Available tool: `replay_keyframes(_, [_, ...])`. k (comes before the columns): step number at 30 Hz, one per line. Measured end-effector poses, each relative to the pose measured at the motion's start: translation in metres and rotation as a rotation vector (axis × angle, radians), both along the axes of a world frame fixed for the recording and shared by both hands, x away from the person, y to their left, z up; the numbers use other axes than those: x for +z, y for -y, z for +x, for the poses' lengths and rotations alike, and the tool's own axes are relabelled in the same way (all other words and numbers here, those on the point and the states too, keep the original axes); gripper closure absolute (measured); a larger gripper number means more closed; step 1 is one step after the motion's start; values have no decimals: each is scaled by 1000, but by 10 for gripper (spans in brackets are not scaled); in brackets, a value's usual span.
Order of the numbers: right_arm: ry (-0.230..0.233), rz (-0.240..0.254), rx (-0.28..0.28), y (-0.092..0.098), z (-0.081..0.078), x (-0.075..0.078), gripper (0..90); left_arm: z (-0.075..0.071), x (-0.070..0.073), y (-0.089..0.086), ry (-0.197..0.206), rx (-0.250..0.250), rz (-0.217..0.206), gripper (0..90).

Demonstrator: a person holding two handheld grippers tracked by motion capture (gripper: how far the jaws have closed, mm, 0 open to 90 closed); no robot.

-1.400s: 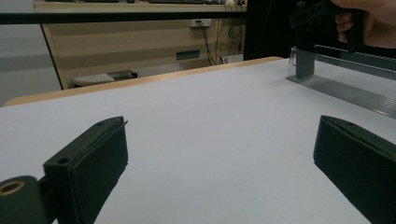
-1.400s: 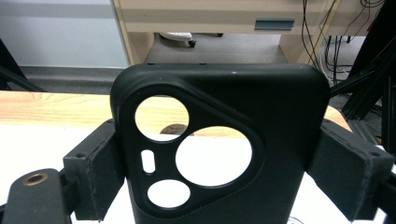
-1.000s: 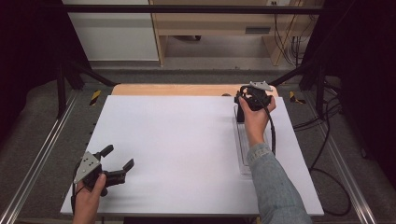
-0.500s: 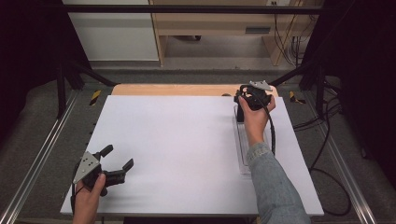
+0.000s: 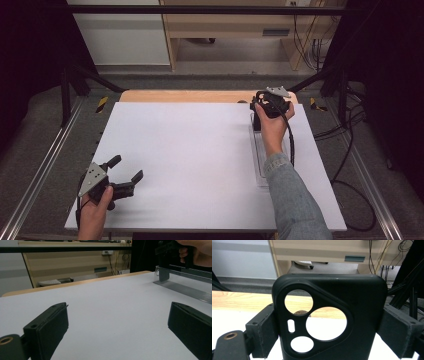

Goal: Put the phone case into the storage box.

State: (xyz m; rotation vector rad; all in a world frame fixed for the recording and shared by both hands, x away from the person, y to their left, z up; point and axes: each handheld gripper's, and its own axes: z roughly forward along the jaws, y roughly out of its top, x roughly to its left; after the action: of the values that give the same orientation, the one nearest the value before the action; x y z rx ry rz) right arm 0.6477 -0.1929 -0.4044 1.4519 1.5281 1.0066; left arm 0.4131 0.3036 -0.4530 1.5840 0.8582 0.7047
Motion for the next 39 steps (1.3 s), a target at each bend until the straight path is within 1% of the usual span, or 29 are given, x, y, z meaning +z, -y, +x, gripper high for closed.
replay_keyframes(20, [-7, -13, 21, -2, 0, -1, 114, 0, 0, 1, -2, -5, 4, 33])
replay_keyframes(25, [-6, -12, 14, -2, 0, 1, 68, 0, -1, 1, -4, -4, 2, 33])
replay_keyframes(26, [-14, 0, 23, 0, -1, 1, 53, 0, -1, 1, -4, -3, 1, 33])
replay_keyframes(31, [-14, 7, 27, 2, -2, 3, 46, 0, 0, 0, -3, -1, 1, 33])
replay_keyframes(32, [-13, 17, 31, 3, -3, 4, 41, 0, 0, 0, -4, -2, 3, 33])
replay_keyframes(39, [-8, 21, 41, 5, -5, 7, 43, 0, 0, 2, -3, -7, 8, 33])
